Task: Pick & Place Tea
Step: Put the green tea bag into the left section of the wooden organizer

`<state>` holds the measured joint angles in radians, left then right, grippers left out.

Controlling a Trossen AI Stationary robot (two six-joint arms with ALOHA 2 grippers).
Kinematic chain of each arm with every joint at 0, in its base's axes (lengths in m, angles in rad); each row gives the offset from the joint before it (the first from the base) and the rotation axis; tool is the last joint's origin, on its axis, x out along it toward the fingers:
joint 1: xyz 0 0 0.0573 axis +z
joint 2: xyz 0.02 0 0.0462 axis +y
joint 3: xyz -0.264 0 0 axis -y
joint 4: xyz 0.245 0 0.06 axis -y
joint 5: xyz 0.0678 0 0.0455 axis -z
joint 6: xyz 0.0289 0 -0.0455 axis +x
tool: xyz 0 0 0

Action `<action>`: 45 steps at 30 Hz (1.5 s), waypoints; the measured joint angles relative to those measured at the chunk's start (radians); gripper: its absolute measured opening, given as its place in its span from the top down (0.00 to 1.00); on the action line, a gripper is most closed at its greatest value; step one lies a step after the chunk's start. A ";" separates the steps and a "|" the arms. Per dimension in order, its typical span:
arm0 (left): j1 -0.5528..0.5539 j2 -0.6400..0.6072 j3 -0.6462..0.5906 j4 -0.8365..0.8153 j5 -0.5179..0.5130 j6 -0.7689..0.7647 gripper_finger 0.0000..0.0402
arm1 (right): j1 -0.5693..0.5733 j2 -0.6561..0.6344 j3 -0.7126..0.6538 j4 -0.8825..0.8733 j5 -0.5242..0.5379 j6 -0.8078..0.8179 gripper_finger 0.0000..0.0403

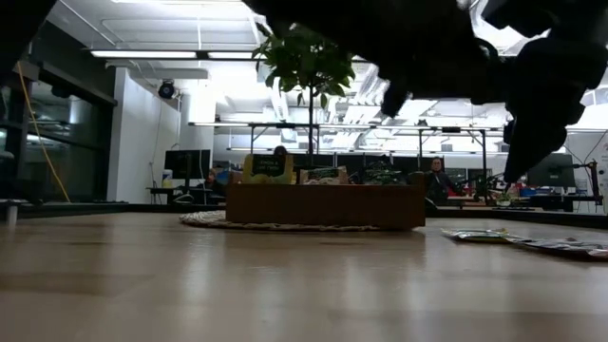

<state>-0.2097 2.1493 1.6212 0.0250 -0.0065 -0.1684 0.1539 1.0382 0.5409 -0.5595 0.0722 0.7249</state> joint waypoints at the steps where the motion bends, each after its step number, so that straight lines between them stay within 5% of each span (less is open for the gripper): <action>1: 0.004 0.015 0.020 -0.048 -0.004 0.000 1.00 | 0.000 0.000 -0.001 -0.006 0.000 0.001 0.56; 9: 0.015 0.068 0.083 -0.141 -0.007 0.011 1.00 | 0.000 0.000 -0.001 0.003 0.024 0.001 0.56; 45: 0.042 0.202 0.082 -0.092 -0.139 0.006 1.00 | 0.000 0.001 0.000 0.063 0.073 0.087 0.56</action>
<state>-0.1673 2.3515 1.7037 -0.0674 -0.1452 -0.1626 0.1535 1.0389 0.5411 -0.4966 0.1456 0.8114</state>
